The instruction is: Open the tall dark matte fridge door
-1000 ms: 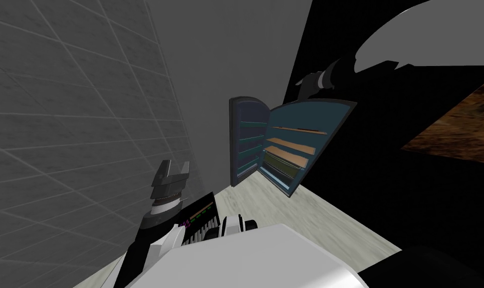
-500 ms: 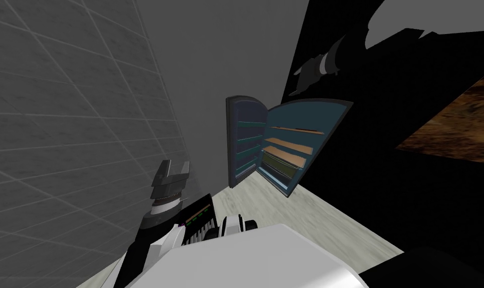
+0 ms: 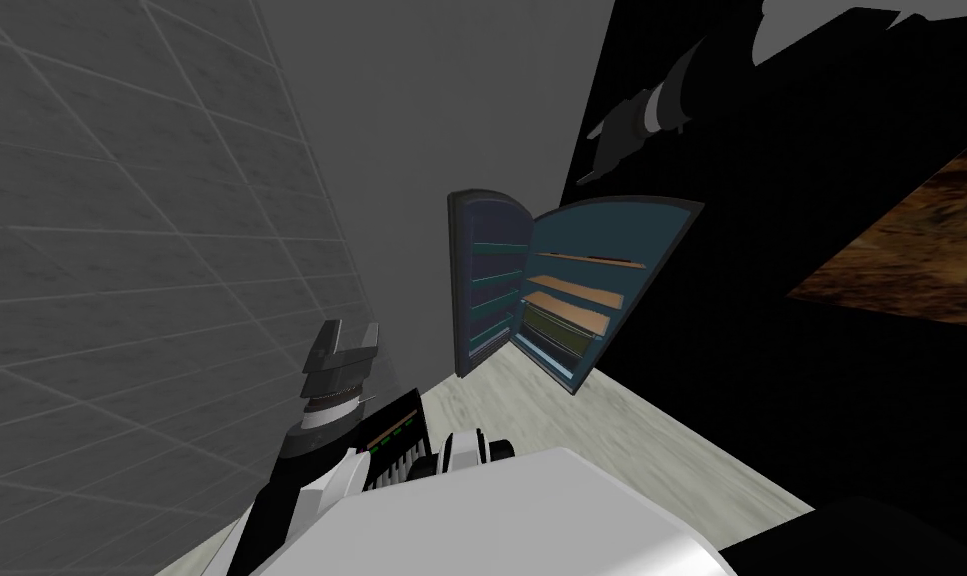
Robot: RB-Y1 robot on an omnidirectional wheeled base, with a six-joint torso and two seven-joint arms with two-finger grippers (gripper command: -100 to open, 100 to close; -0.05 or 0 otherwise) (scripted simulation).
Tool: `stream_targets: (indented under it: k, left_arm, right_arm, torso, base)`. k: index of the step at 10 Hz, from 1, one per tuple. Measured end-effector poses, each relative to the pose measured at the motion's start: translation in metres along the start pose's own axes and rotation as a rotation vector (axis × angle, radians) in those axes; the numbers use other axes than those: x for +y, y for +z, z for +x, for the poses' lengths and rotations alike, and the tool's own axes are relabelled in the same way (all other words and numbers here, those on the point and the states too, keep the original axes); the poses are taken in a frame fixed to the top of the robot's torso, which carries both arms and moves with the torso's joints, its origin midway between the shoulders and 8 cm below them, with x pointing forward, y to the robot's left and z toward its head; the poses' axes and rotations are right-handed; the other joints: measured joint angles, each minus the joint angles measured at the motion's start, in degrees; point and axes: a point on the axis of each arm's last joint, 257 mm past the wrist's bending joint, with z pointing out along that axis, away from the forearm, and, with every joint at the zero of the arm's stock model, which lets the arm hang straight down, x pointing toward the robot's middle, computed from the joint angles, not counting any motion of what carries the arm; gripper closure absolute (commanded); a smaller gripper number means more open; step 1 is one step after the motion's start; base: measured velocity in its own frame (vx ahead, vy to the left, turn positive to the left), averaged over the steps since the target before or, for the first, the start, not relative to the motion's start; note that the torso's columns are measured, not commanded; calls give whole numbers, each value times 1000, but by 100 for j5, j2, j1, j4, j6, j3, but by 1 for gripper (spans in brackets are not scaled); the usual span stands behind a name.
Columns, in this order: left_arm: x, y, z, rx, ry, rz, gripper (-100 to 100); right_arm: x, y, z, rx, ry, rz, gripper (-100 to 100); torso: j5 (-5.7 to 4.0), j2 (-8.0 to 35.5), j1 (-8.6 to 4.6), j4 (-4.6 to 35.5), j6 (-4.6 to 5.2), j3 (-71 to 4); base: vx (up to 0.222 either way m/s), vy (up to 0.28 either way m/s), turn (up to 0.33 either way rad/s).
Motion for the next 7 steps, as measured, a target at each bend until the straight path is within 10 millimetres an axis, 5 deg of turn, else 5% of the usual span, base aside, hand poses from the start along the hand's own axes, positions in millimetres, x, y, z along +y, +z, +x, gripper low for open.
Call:
stream_targets:
  k: [7]
  left_arm:
    - [0, 0, 0, 0, 0, 0, 0]
  right_arm:
    - [-5, -4, -8, -5, -1, 0, -100]
  torso:
    - [2, 4, 4, 2, 1, 3]
  base:
    - [3, -7, -8]
